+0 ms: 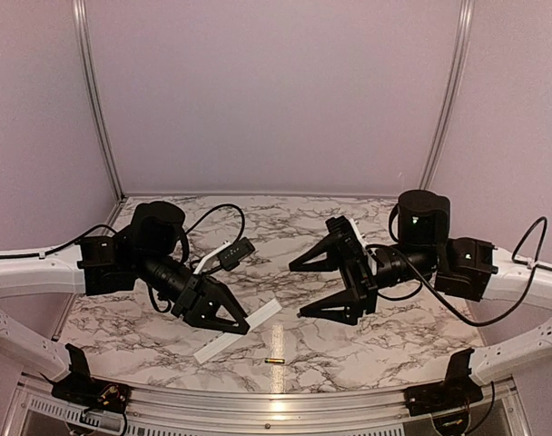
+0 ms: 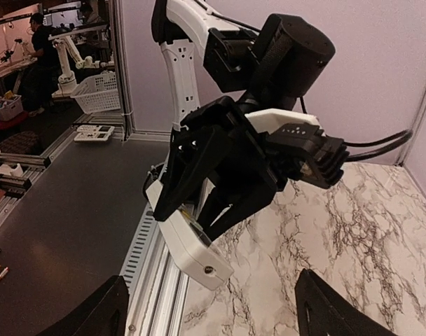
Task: Load the batteries into the remote control
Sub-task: Pass from the left arm to the right
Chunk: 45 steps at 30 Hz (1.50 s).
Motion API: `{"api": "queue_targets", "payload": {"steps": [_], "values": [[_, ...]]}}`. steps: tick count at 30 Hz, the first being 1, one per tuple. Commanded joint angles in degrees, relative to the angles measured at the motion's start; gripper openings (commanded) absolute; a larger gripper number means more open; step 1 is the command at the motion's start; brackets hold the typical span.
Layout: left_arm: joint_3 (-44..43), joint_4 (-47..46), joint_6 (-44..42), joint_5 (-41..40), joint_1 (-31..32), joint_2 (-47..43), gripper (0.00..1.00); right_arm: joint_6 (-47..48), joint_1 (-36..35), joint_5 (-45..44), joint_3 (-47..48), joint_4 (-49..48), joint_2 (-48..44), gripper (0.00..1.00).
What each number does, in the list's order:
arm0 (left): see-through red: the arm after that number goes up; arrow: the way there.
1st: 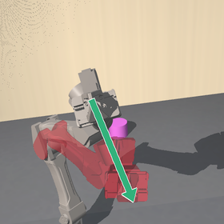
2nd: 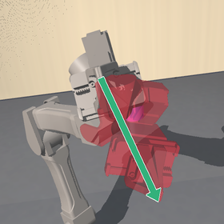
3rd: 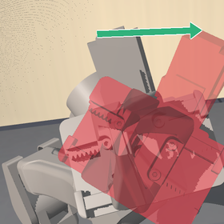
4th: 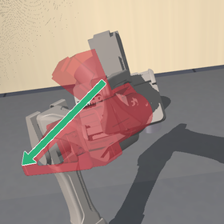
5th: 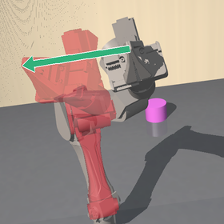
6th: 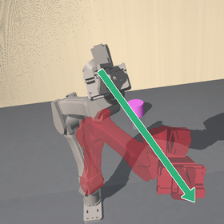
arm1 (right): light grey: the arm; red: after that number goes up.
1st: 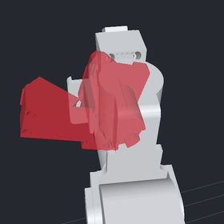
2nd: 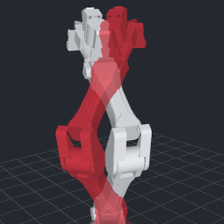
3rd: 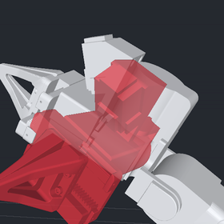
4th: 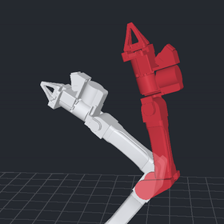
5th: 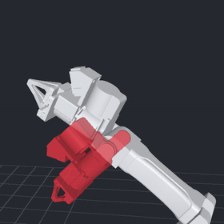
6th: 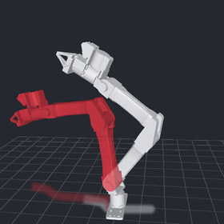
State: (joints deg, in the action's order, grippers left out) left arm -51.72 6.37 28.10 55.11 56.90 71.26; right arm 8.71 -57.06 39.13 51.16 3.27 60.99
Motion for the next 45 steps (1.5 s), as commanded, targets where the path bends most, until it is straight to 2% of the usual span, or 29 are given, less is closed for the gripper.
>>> {"api": "queue_targets", "payload": {"steps": [1, 14, 26, 37, 39, 41, 42, 45], "values": [[-2.12, -1.05, 0.30, 4.46, 1.94, 1.89, 0.31, 7.32, -5.58, -5.23, 4.66, 6.24, 2.36, 0.78], [-2.74, -2.03, 0.52, 8.09, 5.32, 5.91, 0.31, 13.00, -14.50, -12.24, 8.65, 12.16, 7.45, 0.61], [-2.64, -3.00, 0.57, 10.24, 5.32, 6.56, 0.27, 14.48, -17.13, -13.67, 9.67, 13.99, 9.40, 0.46], [-1.96, -5.45, 1.44, 12.65, 5.32, 7.61, 0.26, 14.85, -18.04, -14.43, 11.31, 16.17, 10.40, 0.14], [-2.12, -5.01, 0.98, 12.61, 5.32, 7.75, 0.30, 14.84, -18.02, -14.58, 11.55, 16.43, 10.44, 0.05], [-2.51, -3.07, -0.68, 11.91, 5.26, 7.60, 0.41, 14.91, -18.00, -14.74, 11.68, 16.58, 10.46, 0.00], [-2.81, -1.72, -1.99, 11.34, 5.17, 7.35, 0.47, 14.85, -18.00, -14.94, 11.68, 16.59, 10.46, 0.00], [-3.12, 0.72, -3.92, 8.02, 4.36, 6.11, 0.77, 14.34, -18.02, -15.01, 11.69, 16.54, 10.40, 0.00]]}}
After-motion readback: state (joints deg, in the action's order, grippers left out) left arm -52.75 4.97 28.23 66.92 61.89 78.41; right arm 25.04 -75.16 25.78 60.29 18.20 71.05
